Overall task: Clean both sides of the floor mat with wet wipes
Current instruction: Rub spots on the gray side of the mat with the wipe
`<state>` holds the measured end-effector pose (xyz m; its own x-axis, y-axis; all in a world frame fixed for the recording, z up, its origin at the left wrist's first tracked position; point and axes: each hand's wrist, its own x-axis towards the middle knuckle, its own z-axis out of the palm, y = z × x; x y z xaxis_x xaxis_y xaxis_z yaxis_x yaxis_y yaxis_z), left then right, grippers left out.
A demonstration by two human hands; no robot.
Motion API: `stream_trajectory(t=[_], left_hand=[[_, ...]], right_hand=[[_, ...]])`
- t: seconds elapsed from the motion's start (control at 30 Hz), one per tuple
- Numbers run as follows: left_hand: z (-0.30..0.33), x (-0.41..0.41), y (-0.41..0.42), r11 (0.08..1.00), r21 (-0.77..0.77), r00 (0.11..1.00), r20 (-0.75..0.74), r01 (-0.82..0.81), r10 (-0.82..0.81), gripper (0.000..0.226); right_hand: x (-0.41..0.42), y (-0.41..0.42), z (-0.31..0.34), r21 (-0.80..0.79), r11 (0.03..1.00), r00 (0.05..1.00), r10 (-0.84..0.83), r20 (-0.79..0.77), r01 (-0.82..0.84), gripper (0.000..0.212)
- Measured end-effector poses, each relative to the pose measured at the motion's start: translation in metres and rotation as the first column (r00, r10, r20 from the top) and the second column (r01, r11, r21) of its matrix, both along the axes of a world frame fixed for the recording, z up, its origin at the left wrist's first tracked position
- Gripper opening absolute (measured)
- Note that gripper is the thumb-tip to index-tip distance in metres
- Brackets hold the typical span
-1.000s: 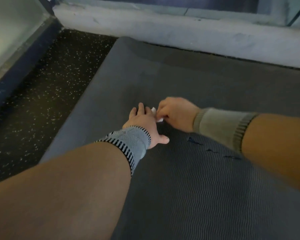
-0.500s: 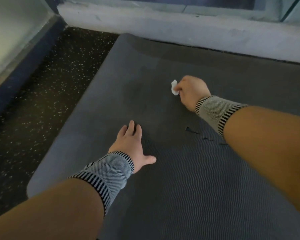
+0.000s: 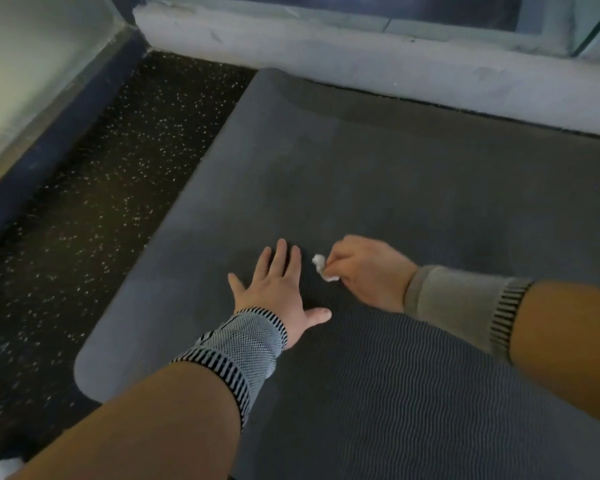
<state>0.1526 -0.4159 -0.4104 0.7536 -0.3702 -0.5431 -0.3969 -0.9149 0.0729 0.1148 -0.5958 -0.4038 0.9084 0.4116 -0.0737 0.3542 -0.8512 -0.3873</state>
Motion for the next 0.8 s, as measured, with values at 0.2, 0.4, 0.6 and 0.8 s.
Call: stream_trajectory(t=[0.2, 0.4, 0.6, 0.8], left_hand=[[-0.016, -0.003, 0.011, 0.994, -0.112, 1.000, 0.020, -0.014, 0.016, 0.111], [-0.018, -0.005, 0.012, 0.991, -0.136, 0.999, 0.042, -0.012, 0.018, 0.110], [-0.017, -0.001, 0.010, 0.991, -0.133, 0.999, 0.012, -0.029, 0.030, 0.112], [-0.016, 0.000, 0.008, 0.990, -0.133, 0.999, -0.001, -0.040, 0.040, 0.113]], right_hand=[[0.058, -0.034, -0.008, -0.132, 0.832, 0.842, -0.524, 0.129, 0.538, 0.027], [0.031, 0.007, -0.008, -0.074, 0.997, 0.999, 0.015, 0.047, -0.012, 0.025], [0.062, -0.004, -0.011, -0.061, 0.895, 0.892, -0.433, 0.129, 0.443, 0.027], [0.055, 0.006, -0.009, -0.140, 0.972, 0.981, -0.180, 0.071, 0.188, 0.022]])
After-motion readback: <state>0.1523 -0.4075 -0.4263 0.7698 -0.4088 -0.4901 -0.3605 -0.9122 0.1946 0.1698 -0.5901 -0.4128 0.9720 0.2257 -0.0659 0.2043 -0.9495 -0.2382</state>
